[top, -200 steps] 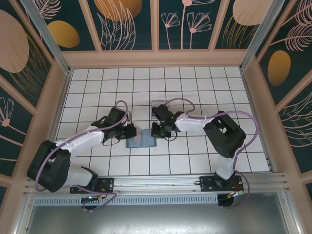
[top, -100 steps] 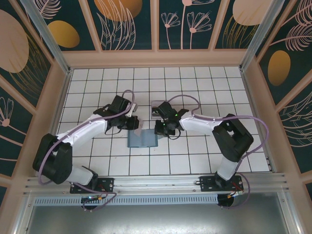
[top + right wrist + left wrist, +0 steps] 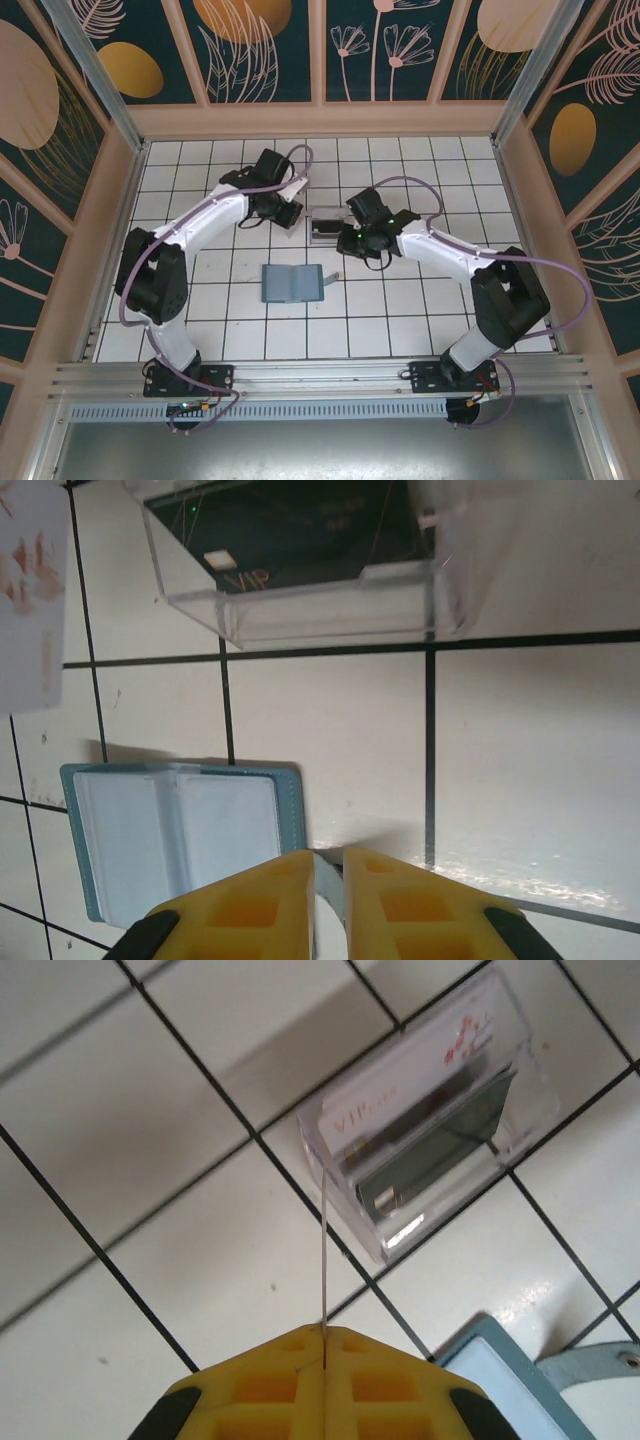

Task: Take the credit cards out of the card holder

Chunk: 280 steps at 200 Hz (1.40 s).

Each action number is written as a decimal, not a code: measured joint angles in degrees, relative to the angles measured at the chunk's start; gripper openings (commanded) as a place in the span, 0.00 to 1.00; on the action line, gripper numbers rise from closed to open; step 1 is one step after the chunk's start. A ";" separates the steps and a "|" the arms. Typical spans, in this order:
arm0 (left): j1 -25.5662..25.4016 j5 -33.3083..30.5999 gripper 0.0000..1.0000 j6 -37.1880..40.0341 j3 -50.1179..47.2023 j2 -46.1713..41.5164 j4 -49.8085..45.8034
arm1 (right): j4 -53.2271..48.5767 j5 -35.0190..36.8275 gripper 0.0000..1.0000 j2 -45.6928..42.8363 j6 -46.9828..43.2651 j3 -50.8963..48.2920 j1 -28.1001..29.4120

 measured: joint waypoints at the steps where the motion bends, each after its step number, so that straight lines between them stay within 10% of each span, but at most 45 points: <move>1: 0.00 -0.09 0.08 0.42 0.44 0.17 -0.11 | -0.04 0.00 0.16 -0.07 -0.04 0.00 -0.07; 130: -3.63 2.23 0.09 37.79 28.55 19.06 -14.80 | -2.73 1.53 0.17 -5.22 -1.62 -1.64 -2.82; 280: -5.49 4.24 0.09 50.16 33.14 25.07 -17.49 | -3.04 1.49 0.17 -6.29 -1.60 -3.50 -2.91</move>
